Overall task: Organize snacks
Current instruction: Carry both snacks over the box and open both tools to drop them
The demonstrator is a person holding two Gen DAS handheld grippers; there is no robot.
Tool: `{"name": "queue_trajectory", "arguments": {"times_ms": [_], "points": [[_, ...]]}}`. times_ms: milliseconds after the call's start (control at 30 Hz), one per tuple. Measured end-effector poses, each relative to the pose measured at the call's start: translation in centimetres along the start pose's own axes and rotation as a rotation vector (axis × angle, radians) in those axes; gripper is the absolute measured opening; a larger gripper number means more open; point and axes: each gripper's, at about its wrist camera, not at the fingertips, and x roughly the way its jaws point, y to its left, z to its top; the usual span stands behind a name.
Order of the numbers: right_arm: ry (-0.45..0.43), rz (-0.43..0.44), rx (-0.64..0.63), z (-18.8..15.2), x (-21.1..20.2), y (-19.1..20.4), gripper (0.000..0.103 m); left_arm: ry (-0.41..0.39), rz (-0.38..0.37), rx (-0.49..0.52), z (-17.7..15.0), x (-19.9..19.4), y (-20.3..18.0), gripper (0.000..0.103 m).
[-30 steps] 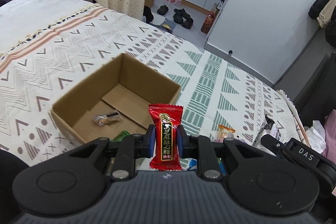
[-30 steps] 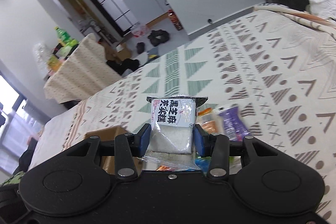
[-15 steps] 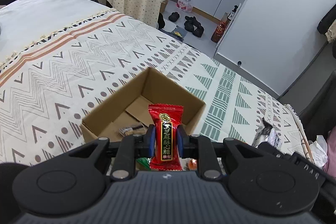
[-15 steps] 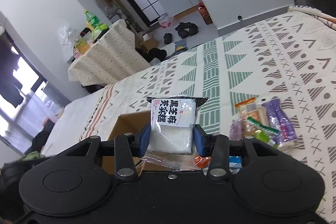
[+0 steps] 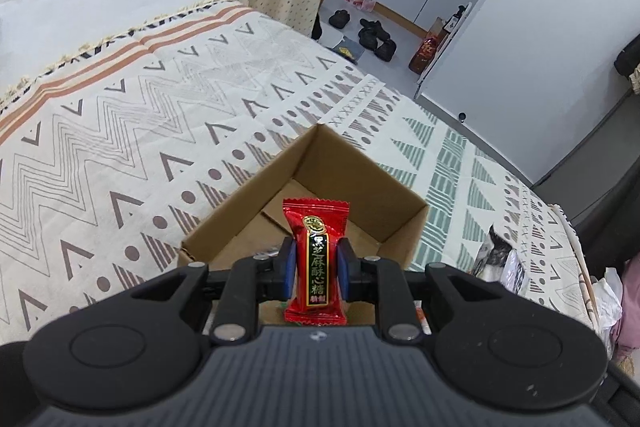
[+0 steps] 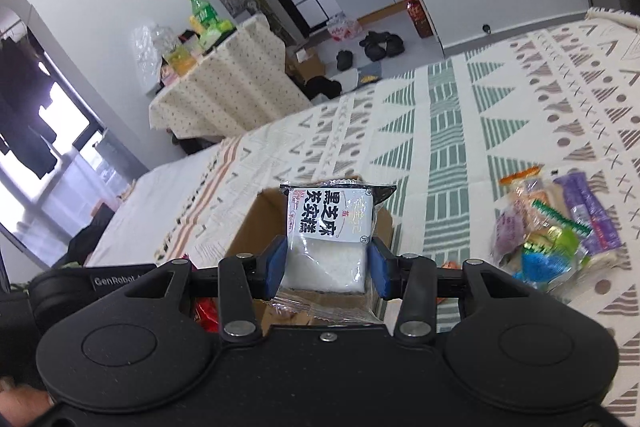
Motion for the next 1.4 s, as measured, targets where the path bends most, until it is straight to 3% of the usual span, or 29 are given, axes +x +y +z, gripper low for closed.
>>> {"name": "queue_trajectory", "arguments": {"times_ms": [500,633,700,933,1100,1400], "points": [[0.086,0.057,0.020,-0.6,3.7,2.5,0.043,0.095,0.022,-0.047,1.1,4.2,3.0,0.024],[0.098,0.129,0.040,-0.3,4.1,2.9,0.049,0.107,0.038,-0.038,1.7,4.2,3.2,0.026],[0.089,0.152,0.052,0.0,3.9,2.9,0.062,0.115,0.032,-0.051,2.0,4.1,3.5,0.030],[0.071,0.107,0.065,0.3,2.4,1.8,0.063,0.101,0.068,-0.045,2.1,2.9,3.7,0.054],[0.067,0.057,0.068,0.4,1.0,0.8,0.071,0.087,0.094,-0.006,1.7,1.9,2.5,0.076],[0.050,-0.003,0.078,0.9,-1.2,-1.0,0.086,0.088,0.094,0.037,0.4,0.5,-0.3,0.088]]}}
